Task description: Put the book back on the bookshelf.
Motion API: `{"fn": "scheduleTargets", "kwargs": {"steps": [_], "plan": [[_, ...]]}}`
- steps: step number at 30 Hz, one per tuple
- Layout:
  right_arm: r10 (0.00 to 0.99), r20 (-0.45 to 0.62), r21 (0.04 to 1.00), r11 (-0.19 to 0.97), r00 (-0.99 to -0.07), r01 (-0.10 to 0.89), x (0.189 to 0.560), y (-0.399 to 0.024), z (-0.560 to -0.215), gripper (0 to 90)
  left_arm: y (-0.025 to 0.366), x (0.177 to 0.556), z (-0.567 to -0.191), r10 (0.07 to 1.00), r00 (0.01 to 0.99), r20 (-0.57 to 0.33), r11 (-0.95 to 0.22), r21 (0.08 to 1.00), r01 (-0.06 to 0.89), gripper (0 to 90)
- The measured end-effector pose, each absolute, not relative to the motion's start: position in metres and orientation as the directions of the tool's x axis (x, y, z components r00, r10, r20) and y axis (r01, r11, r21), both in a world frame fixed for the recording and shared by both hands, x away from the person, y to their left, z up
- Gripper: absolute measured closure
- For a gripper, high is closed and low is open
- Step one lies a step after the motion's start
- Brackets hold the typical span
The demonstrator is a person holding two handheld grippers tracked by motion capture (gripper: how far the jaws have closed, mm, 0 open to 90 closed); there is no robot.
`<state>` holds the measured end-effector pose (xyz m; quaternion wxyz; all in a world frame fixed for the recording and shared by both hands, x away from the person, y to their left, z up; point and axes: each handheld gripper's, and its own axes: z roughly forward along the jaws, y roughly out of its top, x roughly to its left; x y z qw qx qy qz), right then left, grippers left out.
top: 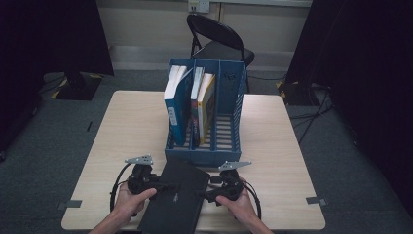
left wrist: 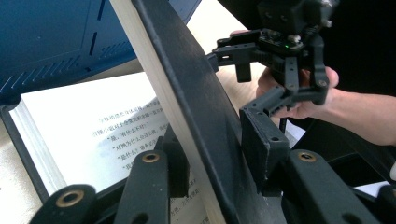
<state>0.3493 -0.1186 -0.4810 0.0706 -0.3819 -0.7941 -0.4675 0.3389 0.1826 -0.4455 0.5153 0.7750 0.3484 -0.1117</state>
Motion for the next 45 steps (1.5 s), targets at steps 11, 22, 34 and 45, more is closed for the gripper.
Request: {"fn": "scheduleTargets", "kwargs": {"steps": [11, 22, 34, 45], "plan": [[0.487, 0.527, 0.686, 0.241, -0.697, 0.687, 0.355, -0.122, -0.476, 8.4, 0.176, 0.335, -0.44, 0.381, 0.775, -0.505, -0.249, 0.751, 0.612, 66.1], [0.508, 0.446, 0.758, 0.224, -0.737, 0.613, 0.346, -0.125, -0.448, 20.1, 0.179, 0.329, -0.426, 0.367, 0.809, -0.46, -0.215, 0.804, 0.555, 69.1], [0.519, 0.389, 0.807, 0.206, -0.761, 0.553, 0.345, -0.127, -0.419, 25.9, 0.18, 0.331, -0.409, 0.36, 0.826, -0.435, -0.147, 0.847, 0.51, 70.5], [0.553, 0.338, 0.833, 0.202, -0.762, 0.515, 0.349, -0.123, -0.394, 30.6, 0.183, 0.329, -0.4, 0.394, 0.845, -0.361, -0.116, 0.893, 0.435, 69.9]]}}
